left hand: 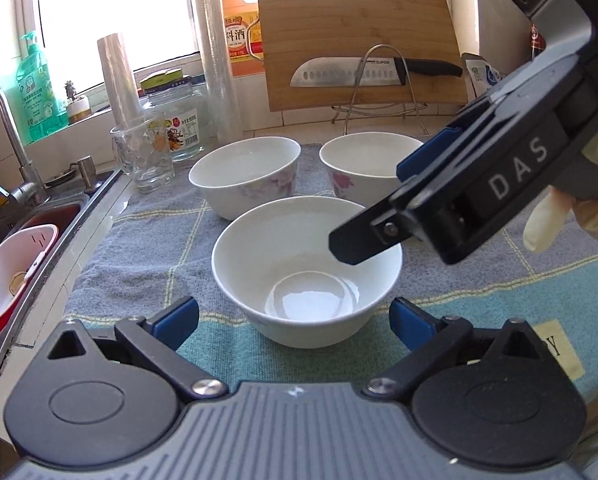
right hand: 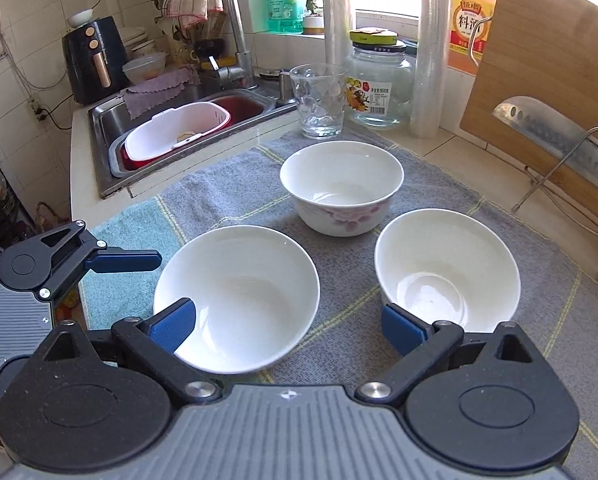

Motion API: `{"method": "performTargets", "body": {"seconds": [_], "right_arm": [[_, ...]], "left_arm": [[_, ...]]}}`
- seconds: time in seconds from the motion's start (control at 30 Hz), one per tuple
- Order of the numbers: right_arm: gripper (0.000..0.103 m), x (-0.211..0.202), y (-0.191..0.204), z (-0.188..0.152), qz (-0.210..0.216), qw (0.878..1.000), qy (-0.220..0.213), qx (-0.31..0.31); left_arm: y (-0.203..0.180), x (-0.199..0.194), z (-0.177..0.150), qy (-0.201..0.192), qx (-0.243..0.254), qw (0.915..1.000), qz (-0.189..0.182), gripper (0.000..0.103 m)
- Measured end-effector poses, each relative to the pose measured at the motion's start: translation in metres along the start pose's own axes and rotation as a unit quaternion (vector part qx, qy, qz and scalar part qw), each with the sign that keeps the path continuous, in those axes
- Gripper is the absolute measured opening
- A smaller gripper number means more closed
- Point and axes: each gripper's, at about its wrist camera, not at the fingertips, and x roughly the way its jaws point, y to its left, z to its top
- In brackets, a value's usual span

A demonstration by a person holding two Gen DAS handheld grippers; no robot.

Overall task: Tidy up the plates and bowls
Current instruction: 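Grasp the rim of a plain white bowl with the right gripper, then lift the white bowl with the right gripper and carry it toward the plate stack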

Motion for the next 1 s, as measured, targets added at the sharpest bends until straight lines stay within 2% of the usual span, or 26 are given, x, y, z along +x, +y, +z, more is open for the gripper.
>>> {"method": "performTargets", "body": {"seconds": [0.27,0.47,0.73,1.0], "right_arm": [[0.081,0.019,0.004,0.003,0.021,0.999,0.024,-0.008],[0.069,0.023,0.001,0.005,0.037,0.999,0.03,-0.002],[0.068,0.019,0.0,0.004,0.041,0.999,0.03,0.003],[0.069,-0.006,-0.001,-0.003,0.041,0.999,0.025,0.016]], "left_arm": [[0.0,0.004,0.001,0.0,0.001,0.9998,-0.02,0.088],[0.002,0.004,0.001,0.001,-0.002,0.9996,-0.028,0.087],[0.0,0.004,0.004,0.009,0.002,0.9995,-0.031,0.087],[-0.011,-0.01,0.011,0.011,0.01,0.9986,-0.05,0.087]]}}
